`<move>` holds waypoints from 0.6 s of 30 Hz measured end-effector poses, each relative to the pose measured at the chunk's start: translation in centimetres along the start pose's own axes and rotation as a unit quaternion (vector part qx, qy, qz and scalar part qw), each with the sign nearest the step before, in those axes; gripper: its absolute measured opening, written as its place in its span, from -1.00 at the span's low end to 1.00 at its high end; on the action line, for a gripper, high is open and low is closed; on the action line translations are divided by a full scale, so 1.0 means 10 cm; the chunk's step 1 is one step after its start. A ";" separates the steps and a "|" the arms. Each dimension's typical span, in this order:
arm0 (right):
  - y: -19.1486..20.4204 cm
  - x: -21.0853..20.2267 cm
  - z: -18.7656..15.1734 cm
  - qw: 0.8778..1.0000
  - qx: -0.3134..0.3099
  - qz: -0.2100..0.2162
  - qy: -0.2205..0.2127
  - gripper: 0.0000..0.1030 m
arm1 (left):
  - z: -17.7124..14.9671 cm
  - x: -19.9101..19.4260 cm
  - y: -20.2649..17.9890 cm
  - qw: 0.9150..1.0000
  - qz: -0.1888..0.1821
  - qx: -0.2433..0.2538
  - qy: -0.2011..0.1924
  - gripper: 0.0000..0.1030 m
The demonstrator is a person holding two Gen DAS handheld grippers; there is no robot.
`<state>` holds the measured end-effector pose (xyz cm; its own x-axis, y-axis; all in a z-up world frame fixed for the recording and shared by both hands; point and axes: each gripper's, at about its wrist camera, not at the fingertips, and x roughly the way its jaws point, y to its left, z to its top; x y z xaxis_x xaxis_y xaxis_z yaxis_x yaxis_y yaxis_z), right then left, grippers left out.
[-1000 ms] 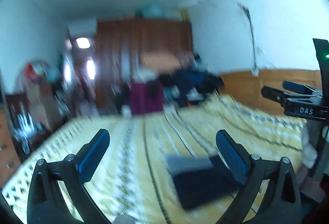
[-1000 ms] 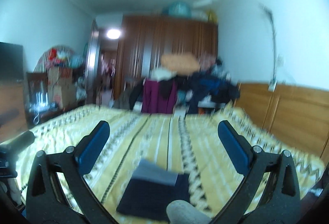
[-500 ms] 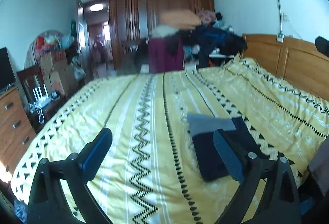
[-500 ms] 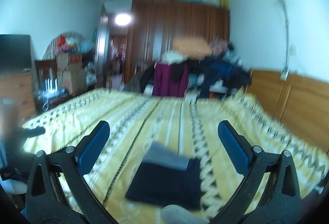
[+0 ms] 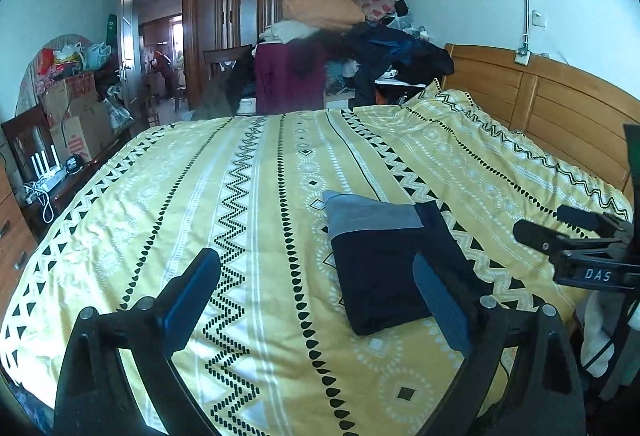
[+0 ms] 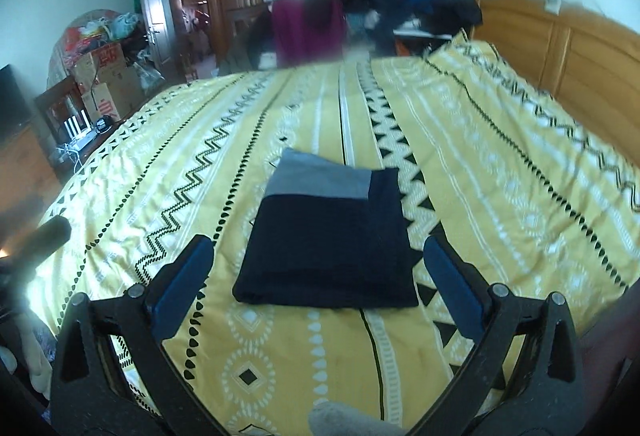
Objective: Fold small clothes
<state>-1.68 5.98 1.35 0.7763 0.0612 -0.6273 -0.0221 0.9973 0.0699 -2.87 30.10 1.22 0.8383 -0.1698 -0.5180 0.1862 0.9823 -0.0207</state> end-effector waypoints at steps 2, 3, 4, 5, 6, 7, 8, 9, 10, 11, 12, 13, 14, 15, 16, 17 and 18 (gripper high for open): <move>-0.04 0.03 0.00 1.000 0.006 -0.004 0.007 1.00 | 0.01 0.04 -0.03 1.000 0.001 -0.004 0.005 0.95; -0.06 0.04 0.00 1.000 0.009 -0.007 0.013 1.00 | 0.02 0.07 -0.04 1.000 0.004 -0.006 0.009 0.95; -0.08 0.06 0.00 1.000 0.013 -0.007 0.019 1.00 | 0.03 0.09 -0.05 1.000 0.004 -0.008 0.010 0.95; -0.11 0.09 0.01 1.000 0.016 -0.006 0.023 1.00 | 0.04 0.11 -0.06 1.000 0.004 -0.012 0.012 0.95; -0.13 0.11 0.02 0.999 0.018 -0.008 0.025 1.00 | 0.05 0.15 -0.08 1.000 0.003 -0.017 0.015 0.95; -0.14 0.11 0.02 0.999 0.018 -0.010 0.026 1.00 | 0.07 0.18 -0.10 1.000 -0.002 -0.020 0.017 0.95; -0.15 0.12 0.03 0.999 0.018 -0.011 0.028 1.00 | 0.09 0.20 -0.11 1.000 -0.004 -0.022 0.019 0.95; -0.16 0.12 0.03 0.999 0.019 -0.010 0.029 1.00 | 0.10 0.22 -0.13 1.000 -0.005 -0.023 0.019 0.95; -0.17 0.12 0.03 0.999 0.019 -0.010 0.029 1.00 | 0.12 0.24 -0.15 0.999 -0.006 -0.026 0.018 0.95; -0.18 0.12 0.04 0.999 0.019 -0.009 0.030 1.00 | 0.14 0.26 -0.16 0.999 -0.009 -0.028 0.019 0.95; -0.18 0.13 0.06 0.999 0.019 -0.008 0.031 1.00 | 0.15 0.28 -0.17 0.999 -0.013 -0.031 0.021 0.95; -0.19 0.13 0.06 0.999 0.019 -0.007 0.032 1.00 | 0.16 0.30 -0.18 0.999 -0.015 -0.033 0.022 0.95; -0.19 0.14 0.06 0.999 0.019 -0.006 0.032 1.00 | 0.18 0.32 -0.19 0.999 -0.016 -0.034 0.024 0.95; -0.20 0.14 0.07 0.999 0.019 -0.006 0.033 1.00 | 0.20 0.34 -0.21 0.999 -0.018 -0.034 0.025 0.95; -0.20 0.14 0.07 0.999 0.020 -0.004 0.034 1.00 | 0.21 0.35 -0.22 0.999 -0.019 -0.034 0.025 0.95; -0.21 0.15 0.07 0.999 0.020 -0.002 0.035 1.00 | 0.23 0.36 -0.24 0.999 -0.020 -0.034 0.025 0.95; -0.21 0.15 0.07 0.999 0.020 -0.001 0.035 1.00 | 0.25 0.37 -0.25 0.999 -0.022 -0.035 0.025 0.95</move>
<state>-0.02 3.94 0.86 0.7309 0.0635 -0.6795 0.0059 0.9950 0.0993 1.05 26.82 1.45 0.8036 -0.2099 -0.5569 0.1840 0.9775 -0.1029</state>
